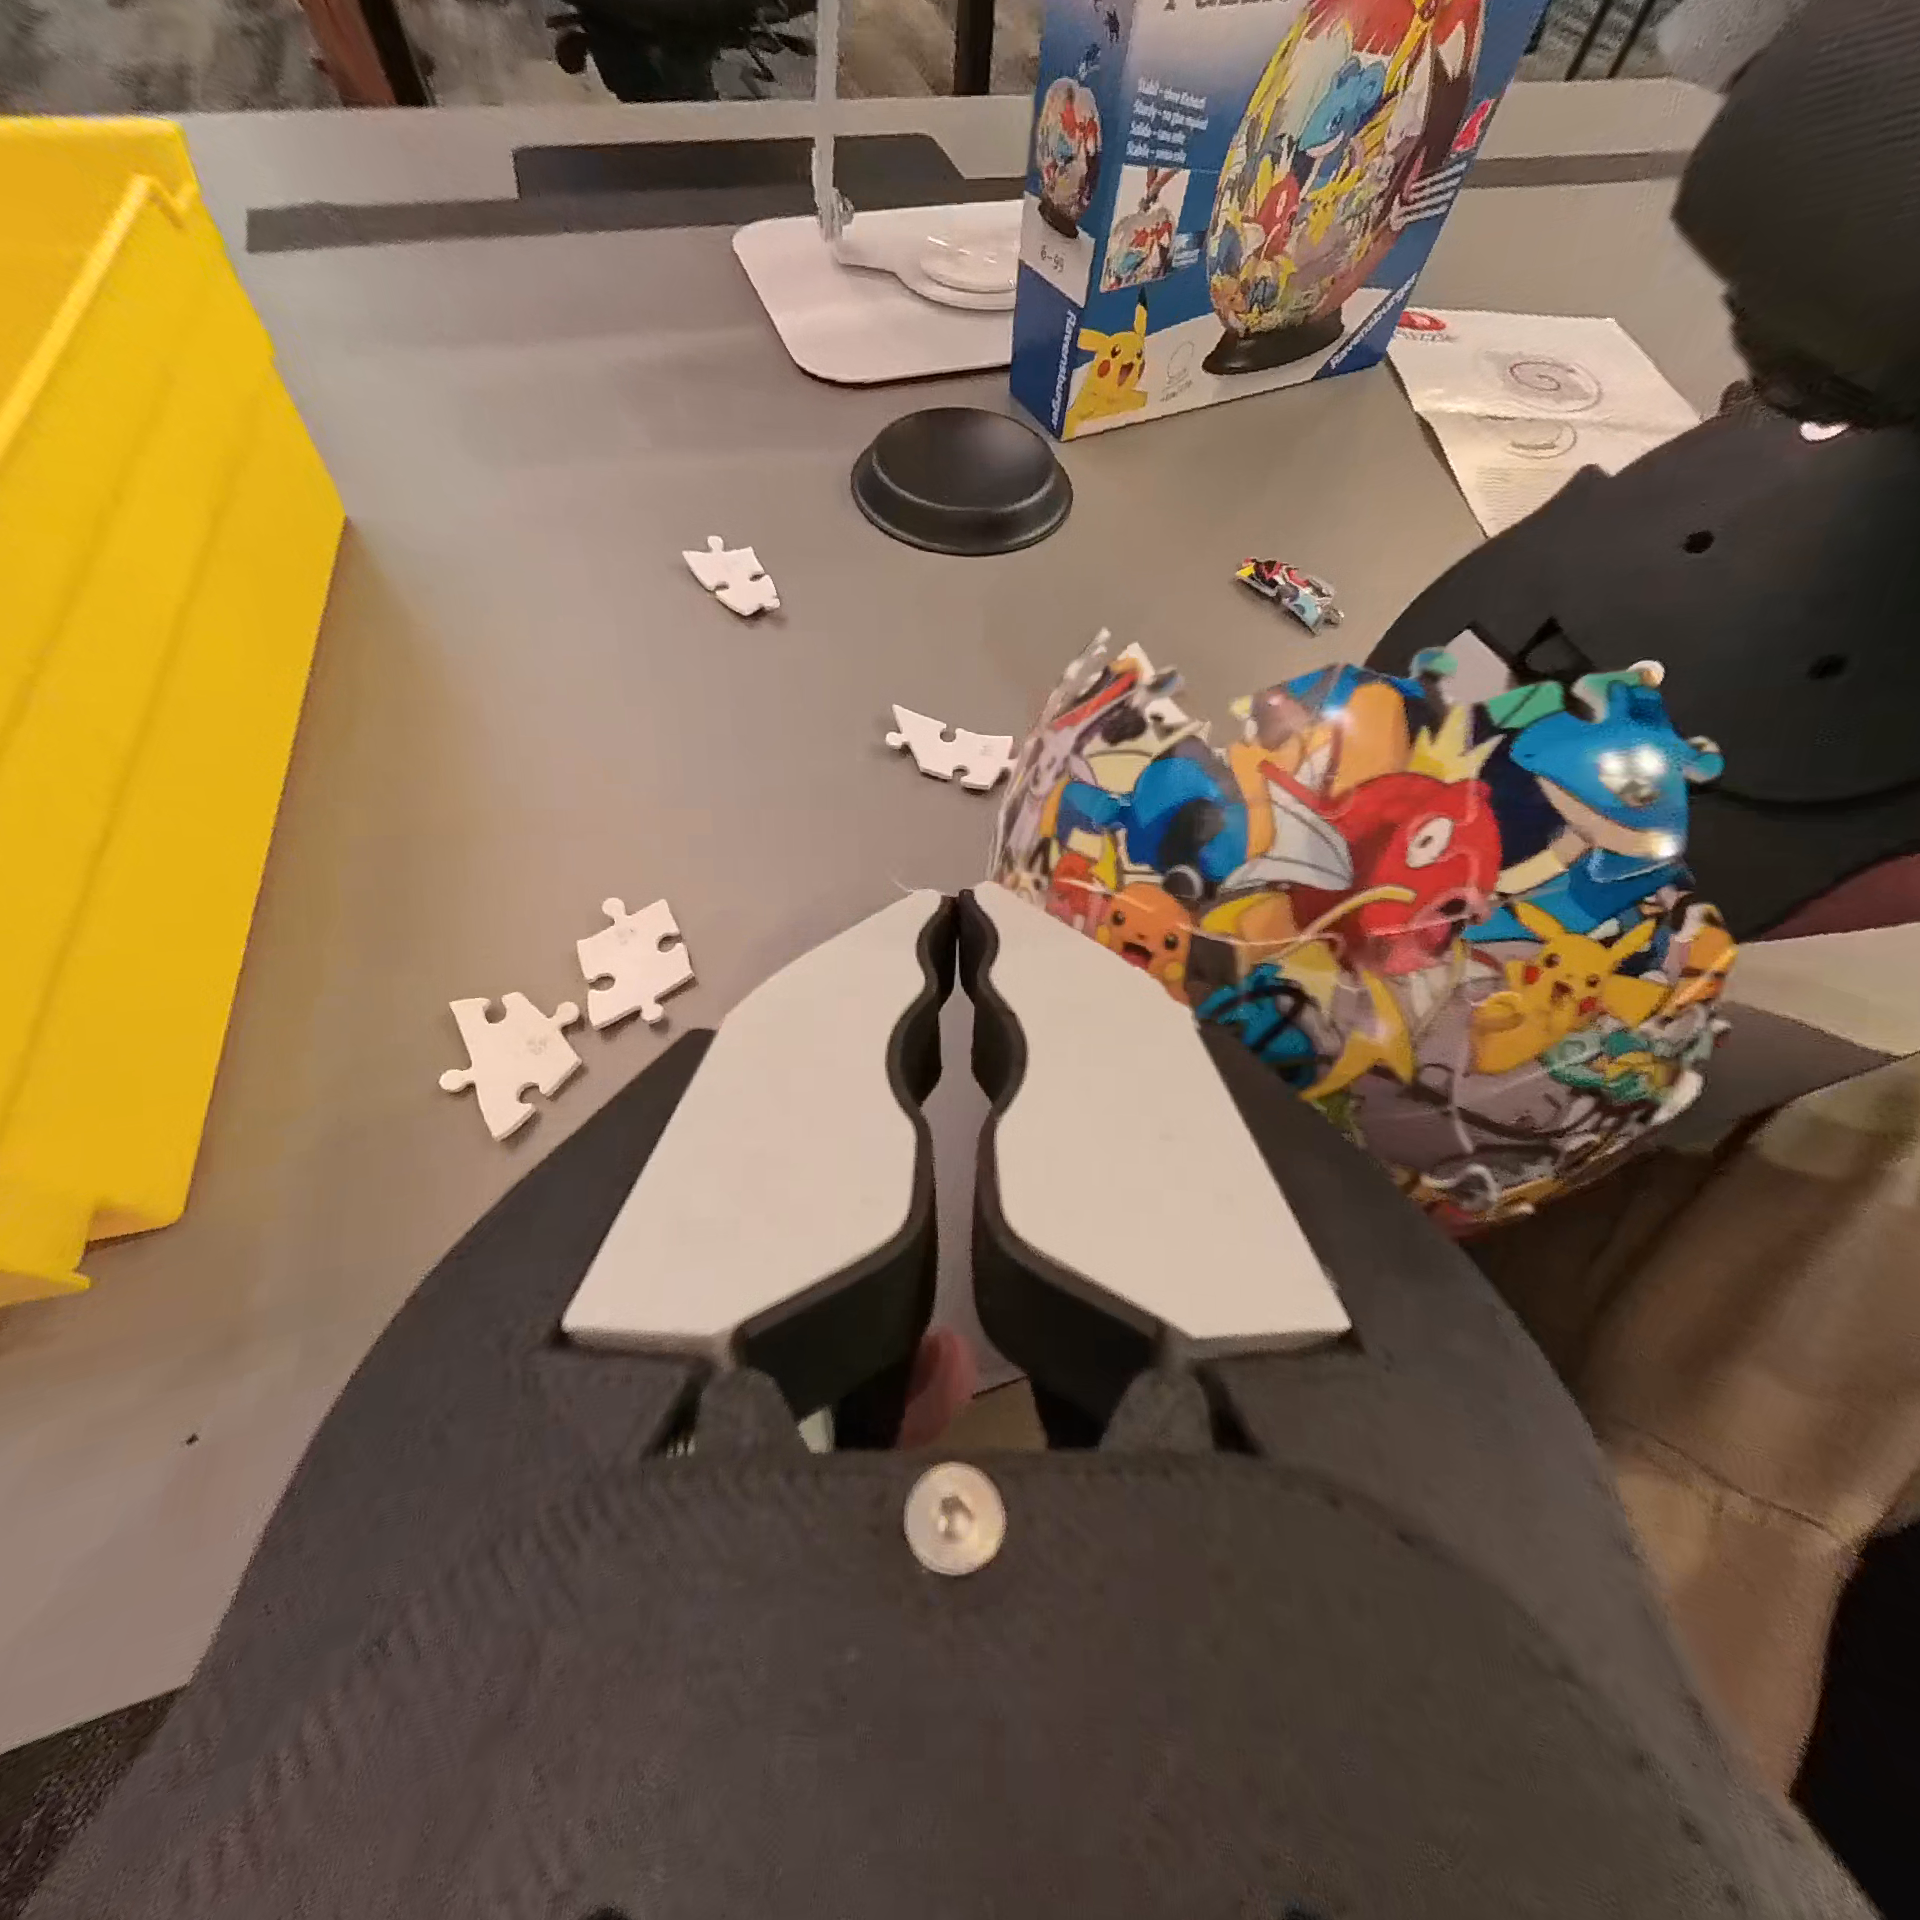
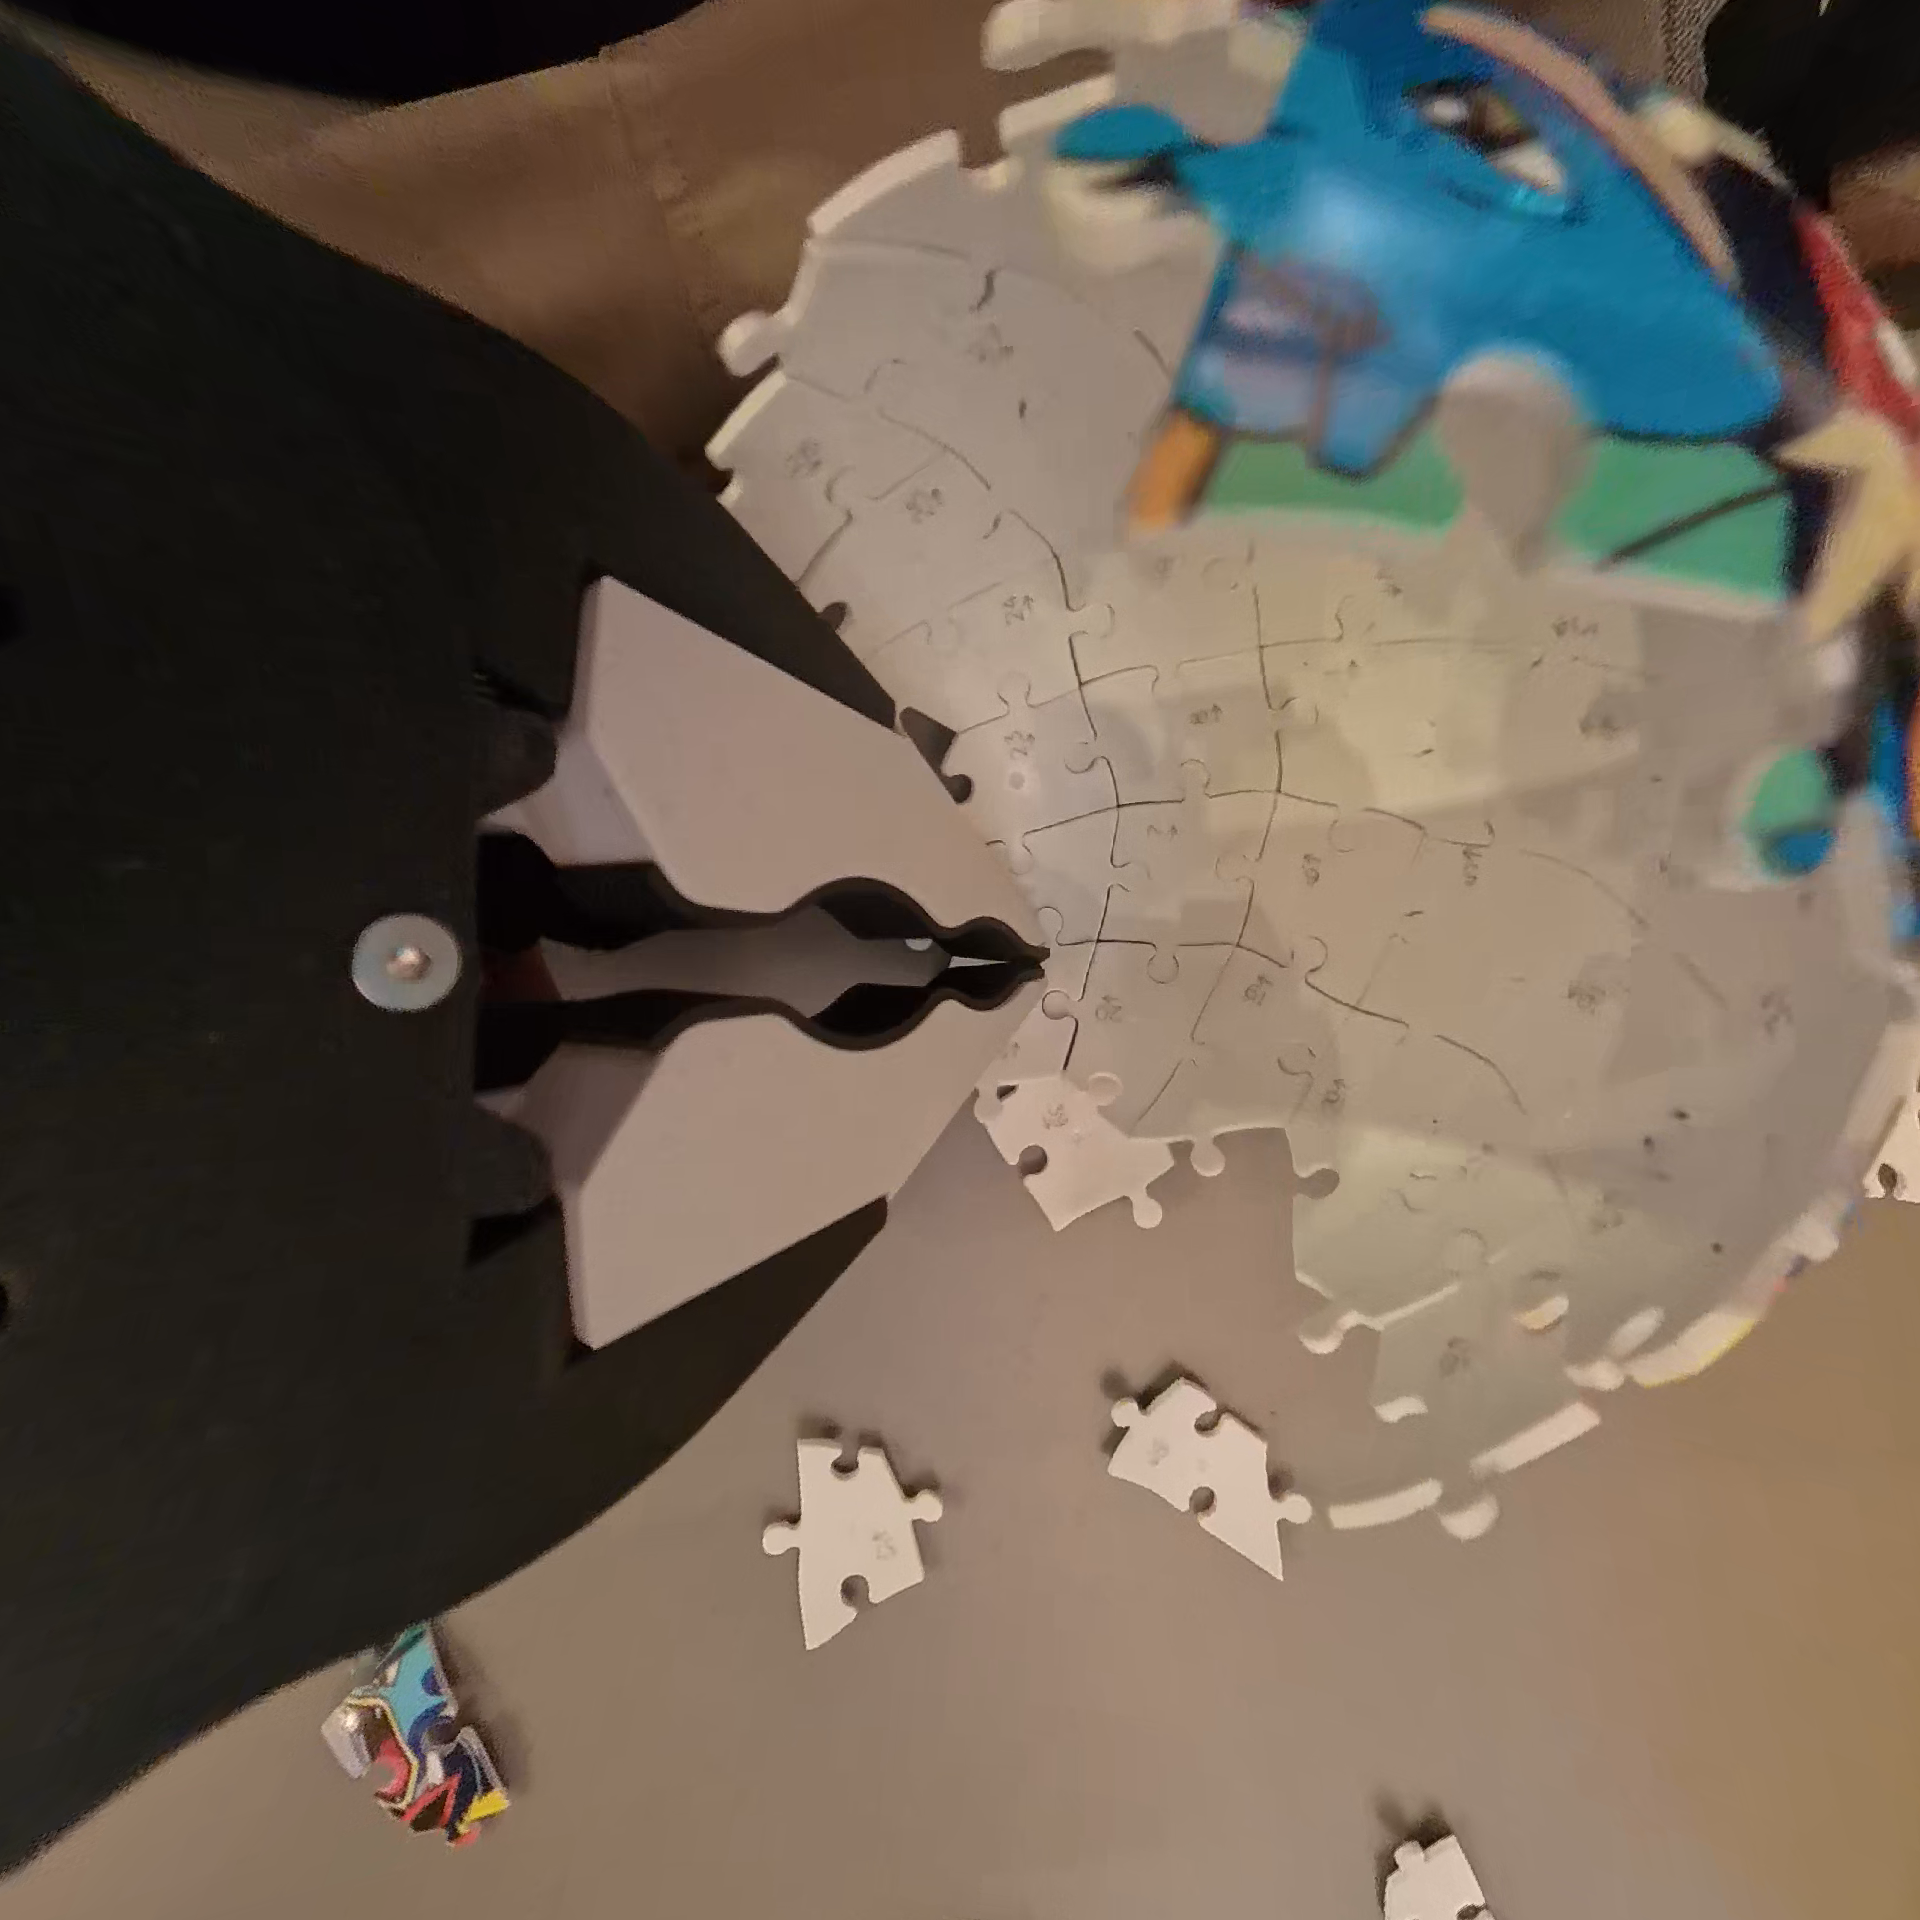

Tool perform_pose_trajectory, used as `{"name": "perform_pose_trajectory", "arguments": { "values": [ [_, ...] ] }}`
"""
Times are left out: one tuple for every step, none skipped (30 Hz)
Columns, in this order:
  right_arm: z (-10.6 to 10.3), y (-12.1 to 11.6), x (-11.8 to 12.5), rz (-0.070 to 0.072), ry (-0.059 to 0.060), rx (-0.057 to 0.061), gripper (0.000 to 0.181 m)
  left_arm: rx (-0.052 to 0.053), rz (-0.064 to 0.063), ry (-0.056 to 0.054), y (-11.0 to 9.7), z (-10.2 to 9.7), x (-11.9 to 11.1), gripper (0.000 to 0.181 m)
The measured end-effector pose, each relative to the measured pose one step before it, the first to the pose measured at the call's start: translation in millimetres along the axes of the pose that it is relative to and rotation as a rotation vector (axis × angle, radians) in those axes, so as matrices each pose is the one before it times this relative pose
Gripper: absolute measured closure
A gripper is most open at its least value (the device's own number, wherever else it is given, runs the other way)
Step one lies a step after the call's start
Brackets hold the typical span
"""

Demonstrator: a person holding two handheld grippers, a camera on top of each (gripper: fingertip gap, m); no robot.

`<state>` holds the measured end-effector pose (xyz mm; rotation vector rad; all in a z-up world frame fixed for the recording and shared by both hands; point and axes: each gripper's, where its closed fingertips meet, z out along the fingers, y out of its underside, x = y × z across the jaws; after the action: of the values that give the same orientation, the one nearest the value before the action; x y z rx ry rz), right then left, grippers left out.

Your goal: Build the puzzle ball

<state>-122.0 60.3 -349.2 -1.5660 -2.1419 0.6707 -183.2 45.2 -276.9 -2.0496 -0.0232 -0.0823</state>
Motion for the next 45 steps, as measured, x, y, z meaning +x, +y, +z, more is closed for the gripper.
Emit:
{"name": "perform_pose_trajectory", "arguments": {
  "values": [
    [0.63,-0.98,-0.49,-0.0032,-0.0039,0.0024,0.181,-0.0008,-0.0039,0.0062,-0.12,0.36,-0.33,0.181],
    [0.74,-0.88,-0.44,-0.0013,-0.0072,0.0016,0.181,0.0004,-0.0008,0.0001,-0.31,0.22,-0.53,0.181],
    [0.58,-0.85,0.00,0.0036,-0.0076,-0.0008,0.181,-0.0013,-0.0008,-0.0009,-0.02,0.25,-0.26,0.181],
    [0.55,-0.65,0.20,0.0017,-0.0060,-0.0010,0.181,-0.0059,-0.0026,0.0064,0.73,0.45,0.67,0.181],
    [0.35,-0.56,0.14,0.0096,-0.0095,-0.0008,0.181,-0.0064,-0.0018,0.0045,0.83,0.55,0.34,0.181],
    [0.54,-0.69,0.04,0.0074,-0.0097,0.0028,0.181,-0.0025,-0.0007,-0.0020,0.78,0.18,-0.57,0.181],
    [0.47,-0.72,-0.05,0.0076,-0.0097,0.0046,0.181,-0.0005,-0.0078,0.0011,0.83,0.23,-0.47,0.181],
    [0.49,-0.79,-0.16,0.0133,-0.0116,0.0041,0.181,-0.0021,-0.0166,0.0074,1.12,0.15,0.06,0.181],
    [0.27,-0.48,-0.18,0.0206,-0.0132,0.0043,0.181,-0.0028,-0.0166,0.0112,1.23,0.45,0.70,0.181],
    [0.05,0.00,-0.04,0.0242,-0.0154,-0.0006,0.181,-0.0003,-0.0110,0.0049,0.85,0.15,-0.19,0.181],
    [0.11,-0.12,-0.07,0.0183,-0.0144,-0.0010,0.181,-0.0012,-0.0064,-0.0004,0.84,0.15,-0.90,0.181],
    [0.17,-0.21,-0.10,0.0231,-0.0182,-0.0003,0.181,-0.0042,-0.0054,0.0040,0.89,0.20,-0.20,0.181],
    [0.22,-0.40,-0.15,0.0283,-0.0222,0.0002,0.181,-0.0047,-0.0054,0.0048,0.79,0.31,0.11,0.181],
    [0.37,-0.37,-0.13,0.0244,-0.0219,-0.0016,0.181,-0.0026,-0.0031,0.0011,0.66,0.32,-0.13,0.181],
    [0.38,-0.38,-0.27,0.0213,-0.0201,-0.0020,0.181,-0.0032,-0.0009,-0.0010,0.79,0.31,-0.78,0.181],
    [0.23,-0.20,-0.18,0.0300,-0.0234,-0.0059,0.181,-0.0033,-0.0029,0.0006,0.71,0.13,-0.80,0.181],
    [0.07,-0.08,-0.11,0.0221,-0.0192,-0.0110,0.181,-0.0039,-0.0074,0.0027,0.84,0.22,-0.74,0.181],
    [0.17,0.01,-0.04,0.0101,-0.0135,-0.0142,0.181,-0.0021,-0.0124,0.0042,0.68,0.16,-0.79,0.181],
    [0.30,-0.30,-0.18,0.0089,-0.0151,-0.0147,0.181,0.0005,-0.0159,0.0047,0.61,0.15,-0.72,0.181],
    [0.39,-0.36,-0.09,0.0017,-0.0116,-0.0147,0.181,0.0002,-0.0183,0.0087,0.56,0.22,0.05,0.181],
    [0.60,-0.64,-0.25,0.0000,-0.0091,-0.0121,0.181,0.0006,-0.0163,0.0092,0.42,0.20,0.18,0.181],
    [0.66,-0.50,-0.11,-0.0022,-0.0082,-0.0129,0.181,0.0010,-0.0136,0.0041,0.41,0.14,-0.57,0.181],
    [0.28,-0.26,-0.13,-0.0008,-0.0075,-0.0161,0.181,0.0009,-0.0120,0.0020,0.31,-0.16,-1.02,0.181],
    [0.29,-0.19,-0.05,-0.0007,-0.0072,-0.0164,0.181,-0.0025,-0.0106,0.0016,0.73,-0.06,-0.91,0.181],
    [0.19,-0.05,-0.08,0.0006,-0.0081,-0.0159,0.181,-0.0009,-0.0090,0.0036,0.54,-0.16,-0.34,0.181],
    [0.00,0.06,0.01,-0.0034,-0.0049,-0.0155,0.181,-0.0006,-0.0081,0.0024,0.53,-0.24,-0.24,0.181],
    [0.06,0.03,0.06,-0.0039,-0.0033,-0.0122,0.181,-0.0001,-0.0063,0.0019,0.64,-0.10,-0.08,0.181],
    [0.21,-0.23,-0.04,0.0007,-0.0047,-0.0069,0.181,0.0004,-0.0083,0.0040,0.50,-0.21,0.26,0.181],
    [0.14,-0.24,0.05,0.0019,-0.0043,-0.0029,0.181,0.0010,-0.0086,0.0056,0.36,-0.20,0.30,0.181],
    [0.10,0.01,-0.06,0.0025,-0.0051,-0.0024,0.181,-0.0024,-0.0042,0.0027,0.77,-0.01,-0.14,0.181],
    [-0.05,-0.06,-0.04,0.0101,-0.0111,0.0006,0.181,-0.0015,-0.0008,-0.0011,0.52,0.09,-0.84,0.181],
    [-0.06,-0.39,-0.02,0.0131,-0.0147,0.0070,0.181,0.0003,-0.0033,0.0005,0.06,0.09,-0.58,0.181],
    [-0.07,-0.31,-0.16,0.0200,-0.0201,0.0166,0.181,0.0004,-0.0063,0.0047,0.02,0.20,-0.04,0.181],
    [-0.11,-0.29,-0.07,0.0202,-0.0216,0.0244,0.181,-0.0021,-0.0059,0.0042,0.40,0.16,0.24,0.181],
    [-0.12,-0.24,-0.13,0.0068,-0.0123,0.0257,0.181,-0.0034,-0.0018,0.0027,0.84,0.12,0.19,0.181],
    [-0.11,-0.12,-0.07,-0.0047,-0.0037,0.0229,0.181,-0.0044,-0.0002,0.0043,1.14,0.38,0.27,0.181],
    [-0.06,-0.14,-0.11,0.0082,-0.0022,0.0162,0.181,-0.0064,-0.0027,0.0058,1.36,0.57,0.15,0.181],
    [-0.07,-0.21,0.00,-0.0103,0.0070,0.0097,0.181,-0.0019,-0.0079,0.0083,0.59,0.66,0.42,0.181],
    [-0.06,0.07,0.01,-0.0165,0.0103,0.0060,0.181,0.0013,-0.0099,0.0106,-0.26,0.38,0.66,0.181],
    [-0.20,0.21,0.01,-0.0043,0.0043,0.0021,0.181,-0.0025,-0.0075,0.0082,-0.09,0.26,0.24,0.181],
    [-0.07,-0.06,0.07,-0.0096,0.0018,0.0034,0.181,-0.0013,-0.0047,0.0088,-0.44,-0.03,0.05,0.181],
    [-0.03,0.04,0.05,-0.0092,0.0004,0.0046,0.181,0.0005,-0.0076,0.0123,-0.83,-0.24,0.29,0.181],
    [-0.14,0.13,-0.03,0.0001,-0.0012,0.0031,0.181,-0.0012,-0.0115,0.0150,-0.65,-0.06,0.52,0.180],
    [-0.23,0.03,0.07,-0.0002,-0.0017,0.0010,0.181,-0.0021,-0.0123,0.0110,-0.44,-0.08,-0.09,0.179],
    [-0.12,-0.08,-0.07,-0.0034,-0.0003,0.0023,0.181,-0.0002,-0.0143,0.0100,-0.70,-0.08,-0.17,0.178]
  ]
}}
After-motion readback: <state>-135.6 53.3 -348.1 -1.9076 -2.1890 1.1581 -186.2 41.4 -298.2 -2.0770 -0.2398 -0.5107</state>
